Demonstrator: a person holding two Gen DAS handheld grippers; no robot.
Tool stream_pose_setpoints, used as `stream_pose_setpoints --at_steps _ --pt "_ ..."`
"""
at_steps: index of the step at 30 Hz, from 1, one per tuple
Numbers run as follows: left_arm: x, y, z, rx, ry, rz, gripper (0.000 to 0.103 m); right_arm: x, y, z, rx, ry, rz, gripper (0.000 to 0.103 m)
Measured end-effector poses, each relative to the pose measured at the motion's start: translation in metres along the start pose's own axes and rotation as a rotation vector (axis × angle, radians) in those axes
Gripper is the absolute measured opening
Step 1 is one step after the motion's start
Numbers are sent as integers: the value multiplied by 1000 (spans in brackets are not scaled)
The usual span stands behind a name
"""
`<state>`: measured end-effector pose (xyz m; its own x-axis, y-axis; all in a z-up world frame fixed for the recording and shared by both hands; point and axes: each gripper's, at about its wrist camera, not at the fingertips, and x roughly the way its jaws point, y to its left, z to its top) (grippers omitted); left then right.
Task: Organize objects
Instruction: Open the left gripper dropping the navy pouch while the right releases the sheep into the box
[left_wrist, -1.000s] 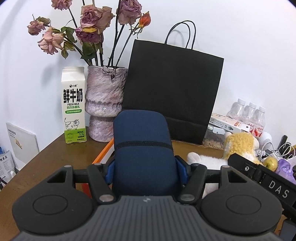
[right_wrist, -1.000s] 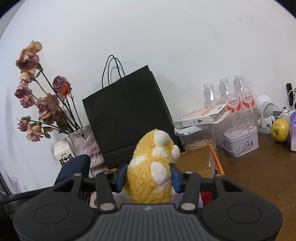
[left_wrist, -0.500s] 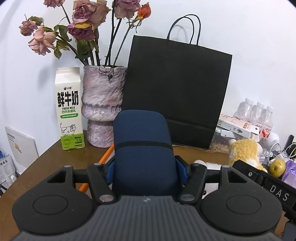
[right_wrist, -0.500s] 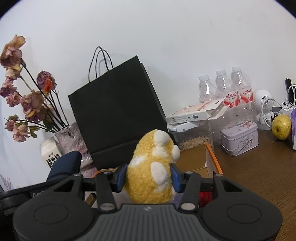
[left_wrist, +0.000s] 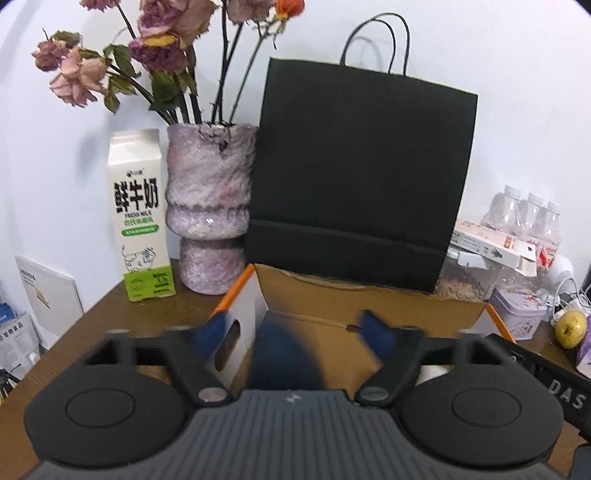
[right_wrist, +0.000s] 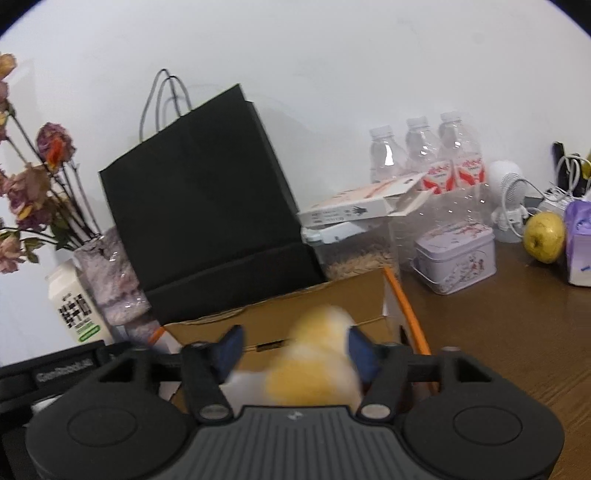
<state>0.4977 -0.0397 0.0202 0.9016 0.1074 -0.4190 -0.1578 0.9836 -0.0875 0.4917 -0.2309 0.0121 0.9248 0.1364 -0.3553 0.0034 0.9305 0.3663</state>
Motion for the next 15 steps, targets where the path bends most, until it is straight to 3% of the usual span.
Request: stream_pose_setpoints --at_steps 5,15 --pt "-2 0 1 1 -23 21 103 -1 -2 0 3 -8 -25 103" --pt "-3 2 0 -12 -12 22 103 -4 0 1 -11 -2 -21 103"
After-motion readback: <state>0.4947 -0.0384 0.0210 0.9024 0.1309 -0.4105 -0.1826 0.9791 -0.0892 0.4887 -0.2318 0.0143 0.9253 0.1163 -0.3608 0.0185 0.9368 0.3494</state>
